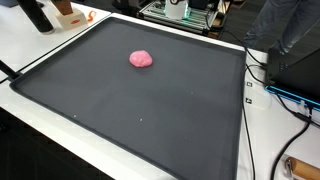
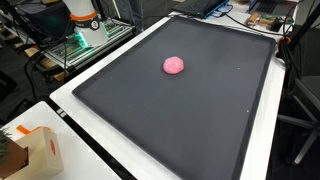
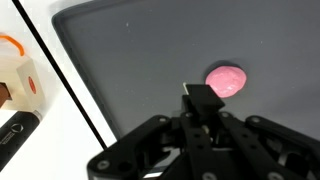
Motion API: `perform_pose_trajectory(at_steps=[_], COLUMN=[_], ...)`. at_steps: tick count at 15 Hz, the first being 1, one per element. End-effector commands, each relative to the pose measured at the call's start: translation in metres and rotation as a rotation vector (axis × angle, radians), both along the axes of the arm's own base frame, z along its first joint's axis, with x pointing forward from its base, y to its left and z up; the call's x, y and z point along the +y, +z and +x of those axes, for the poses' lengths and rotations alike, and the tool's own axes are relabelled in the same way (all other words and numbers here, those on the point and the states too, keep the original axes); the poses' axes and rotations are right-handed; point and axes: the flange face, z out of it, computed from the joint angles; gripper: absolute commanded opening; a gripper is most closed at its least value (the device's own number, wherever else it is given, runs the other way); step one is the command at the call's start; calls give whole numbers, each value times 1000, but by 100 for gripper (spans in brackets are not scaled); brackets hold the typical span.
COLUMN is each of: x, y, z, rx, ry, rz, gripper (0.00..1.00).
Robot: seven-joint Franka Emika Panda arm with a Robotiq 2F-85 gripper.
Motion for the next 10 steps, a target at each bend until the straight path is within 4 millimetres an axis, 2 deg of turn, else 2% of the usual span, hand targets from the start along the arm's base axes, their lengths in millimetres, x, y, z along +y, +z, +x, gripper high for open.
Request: perform_pose_trajectory(at_steps=[1, 6, 10], x=[0, -23, -46], y=[1, 7, -11], z=[0, 29, 60], rx=[1, -35, -32], ry=[0, 7, 51], rz=[0, 97, 191], gripper=[3, 3, 3])
